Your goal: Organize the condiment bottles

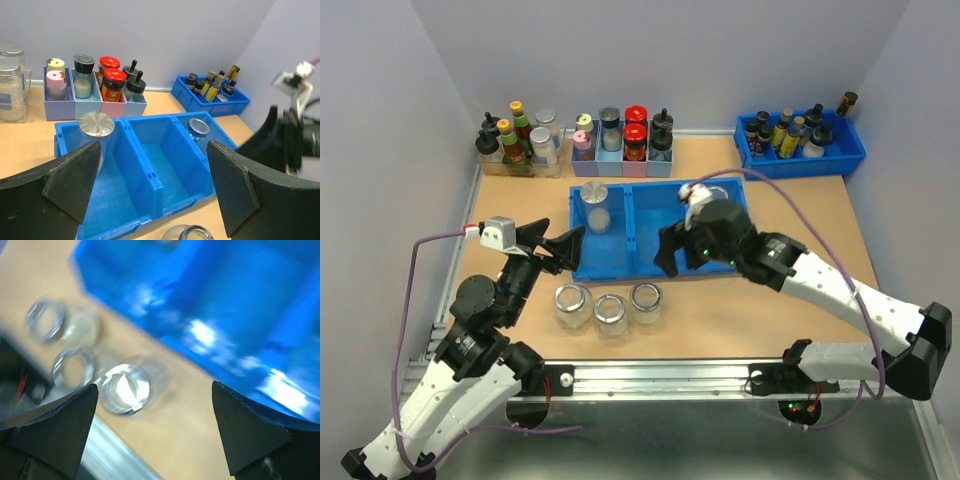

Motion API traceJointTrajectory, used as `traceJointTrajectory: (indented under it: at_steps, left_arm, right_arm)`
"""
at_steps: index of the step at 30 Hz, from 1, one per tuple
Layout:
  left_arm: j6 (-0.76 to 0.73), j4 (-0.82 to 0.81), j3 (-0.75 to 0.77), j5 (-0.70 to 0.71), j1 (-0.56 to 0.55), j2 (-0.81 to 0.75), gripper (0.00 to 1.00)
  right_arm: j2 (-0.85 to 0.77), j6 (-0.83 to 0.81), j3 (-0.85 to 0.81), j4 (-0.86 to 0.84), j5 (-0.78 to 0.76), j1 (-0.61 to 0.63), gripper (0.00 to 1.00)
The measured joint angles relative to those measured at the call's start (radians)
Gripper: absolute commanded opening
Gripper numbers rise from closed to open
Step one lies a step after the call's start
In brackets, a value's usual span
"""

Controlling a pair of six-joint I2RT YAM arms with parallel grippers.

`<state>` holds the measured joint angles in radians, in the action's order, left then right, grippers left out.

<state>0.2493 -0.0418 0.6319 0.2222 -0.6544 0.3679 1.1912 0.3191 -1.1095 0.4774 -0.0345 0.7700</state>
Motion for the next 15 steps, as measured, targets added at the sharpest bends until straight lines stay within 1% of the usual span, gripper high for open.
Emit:
traceJointTrajectory:
  at_steps: [3, 6, 9, 15]
  left_arm:
    - [0.000, 0.000, 0.000, 0.001, 0.000, 0.001, 0.99]
    - [0.000, 0.001, -0.002, 0.003, 0.000, 0.000, 0.99]
    - [0.000, 0.001, -0.002, 0.006, 0.000, -0.001, 0.99]
    - [0.000, 0.002, -0.002, 0.014, 0.000, -0.006, 0.99]
  right_arm:
    - [0.028, -0.029, 0.012, 0.000, -0.013, 0.206, 1.00]
    - [0.072, -0.059, 0.013, 0.001, -0.028, 0.316, 1.00]
    - [0.129, -0.084, 0.013, 0.002, -0.063, 0.365, 1.00]
    - [0.211, -0.120, 0.013, 0.009, -0.132, 0.423, 1.00]
